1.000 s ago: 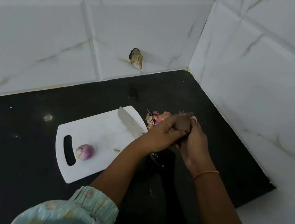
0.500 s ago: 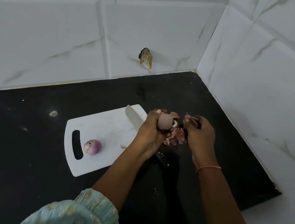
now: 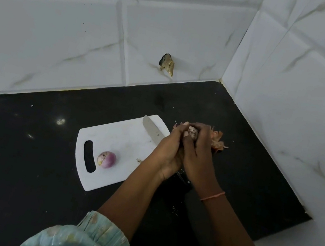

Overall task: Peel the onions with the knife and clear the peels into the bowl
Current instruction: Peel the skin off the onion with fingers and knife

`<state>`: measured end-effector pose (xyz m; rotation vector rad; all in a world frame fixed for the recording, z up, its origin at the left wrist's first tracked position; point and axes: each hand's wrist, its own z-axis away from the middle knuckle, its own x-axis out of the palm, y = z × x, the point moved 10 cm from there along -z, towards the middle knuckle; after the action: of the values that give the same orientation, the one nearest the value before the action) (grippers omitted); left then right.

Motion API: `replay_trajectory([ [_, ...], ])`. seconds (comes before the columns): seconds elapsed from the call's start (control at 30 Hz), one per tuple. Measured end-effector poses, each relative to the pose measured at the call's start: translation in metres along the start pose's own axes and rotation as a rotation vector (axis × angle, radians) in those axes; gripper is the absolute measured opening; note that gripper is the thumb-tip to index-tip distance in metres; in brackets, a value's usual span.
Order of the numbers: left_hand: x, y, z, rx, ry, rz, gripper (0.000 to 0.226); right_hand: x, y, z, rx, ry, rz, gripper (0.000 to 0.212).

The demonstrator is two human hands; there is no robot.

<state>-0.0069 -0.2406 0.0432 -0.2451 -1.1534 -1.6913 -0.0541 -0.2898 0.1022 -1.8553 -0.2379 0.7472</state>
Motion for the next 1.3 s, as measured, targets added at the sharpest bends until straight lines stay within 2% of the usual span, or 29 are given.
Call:
replay_trajectory([
  [0.23, -0.006, 0.001, 0.004, 0.097, 0.142, 0.017, 0.033, 0.0, -0.004, 0.004, -0.033, 0.14, -0.057, 0.013],
  [0.4, 0.0, -0.001, 0.005, 0.084, 0.116, 0.069, 0.029, 0.001, 0.002, 0.003, 0.058, 0.147, -0.19, 0.005],
  [0.47, 0.001, -0.003, 0.005, 0.057, 0.108, 0.087, 0.031, 0.0, 0.008, 0.003, 0.147, 0.131, -0.257, 0.012],
  [0.63, 0.006, -0.002, 0.007, 0.029, 0.002, 0.068, 0.041, 0.003, 0.033, 0.001, 0.537, 0.02, -0.43, 0.029],
  [0.77, 0.007, 0.003, 0.009, 0.055, -0.077, -0.006, 0.022, 0.009, 0.04, -0.002, 0.607, -0.018, -0.705, 0.034],
  [0.87, 0.009, 0.012, 0.012, 0.117, -0.097, -0.019, 0.018, 0.014, 0.037, -0.002, 0.532, -0.033, -0.842, 0.025],
  [1.0, 0.012, 0.017, 0.016, 0.189, -0.101, -0.018, 0.016, 0.011, 0.028, -0.004, 0.426, -0.029, -0.591, 0.027],
  [1.1, 0.012, 0.02, 0.016, 0.201, -0.098, -0.002, 0.014, 0.009, 0.014, -0.005, 0.356, -0.094, -0.467, 0.029],
  [1.17, 0.008, 0.02, 0.013, 0.188, -0.068, 0.037, 0.016, 0.005, -0.002, -0.003, 0.19, -0.142, -0.393, 0.027],
  [1.23, 0.011, 0.019, 0.014, 0.154, -0.057, 0.088, 0.027, 0.005, -0.012, 0.005, 0.05, -0.163, -0.28, 0.025],
  [1.3, 0.013, 0.018, 0.018, 0.125, -0.023, 0.114, 0.046, 0.006, -0.011, 0.009, 0.041, -0.109, -0.256, 0.031],
])
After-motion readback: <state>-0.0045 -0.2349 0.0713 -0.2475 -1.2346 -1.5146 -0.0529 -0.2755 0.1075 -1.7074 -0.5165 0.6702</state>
